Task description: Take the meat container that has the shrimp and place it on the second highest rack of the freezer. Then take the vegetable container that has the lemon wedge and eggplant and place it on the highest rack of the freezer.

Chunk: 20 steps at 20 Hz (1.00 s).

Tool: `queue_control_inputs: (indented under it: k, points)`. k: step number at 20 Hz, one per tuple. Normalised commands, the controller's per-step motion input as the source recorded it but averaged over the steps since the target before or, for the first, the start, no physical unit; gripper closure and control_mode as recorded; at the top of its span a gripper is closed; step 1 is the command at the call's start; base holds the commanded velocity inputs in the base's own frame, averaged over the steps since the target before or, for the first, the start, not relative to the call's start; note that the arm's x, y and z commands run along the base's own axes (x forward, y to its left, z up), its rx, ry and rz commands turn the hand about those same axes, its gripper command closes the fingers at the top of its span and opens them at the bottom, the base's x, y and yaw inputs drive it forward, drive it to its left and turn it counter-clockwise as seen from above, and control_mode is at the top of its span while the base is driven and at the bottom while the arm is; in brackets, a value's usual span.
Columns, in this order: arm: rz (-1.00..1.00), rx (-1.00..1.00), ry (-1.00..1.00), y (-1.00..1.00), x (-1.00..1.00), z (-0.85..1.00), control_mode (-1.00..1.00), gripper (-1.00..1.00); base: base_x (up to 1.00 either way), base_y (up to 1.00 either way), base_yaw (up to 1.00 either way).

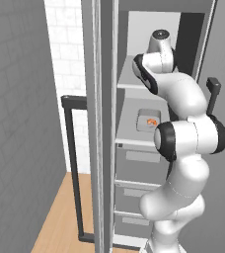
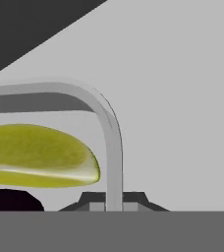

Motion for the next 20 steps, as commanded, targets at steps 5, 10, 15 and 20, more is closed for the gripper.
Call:
queue_control_inputs:
  k: [5, 10, 15, 20]
  points:
    - [0.0, 0.0, 0.04, 0.0, 0.0, -0.08, -1.0, 1.0, 0.0, 0.0, 0.0]
    - [0.0, 0.0, 0.1, 0.0, 0.0, -0.19, -1.0, 1.0, 0.0, 0.0, 0.0]
    - [0.0, 0.0, 0.0, 0.0, 0.0, -0.13, -1.0, 1.0, 0.0, 0.0, 0.0]
    - [0.0, 0.0, 0.0, 0.0, 0.0, 0.0, -1.0, 1.0, 0.0, 0.0, 0.0]
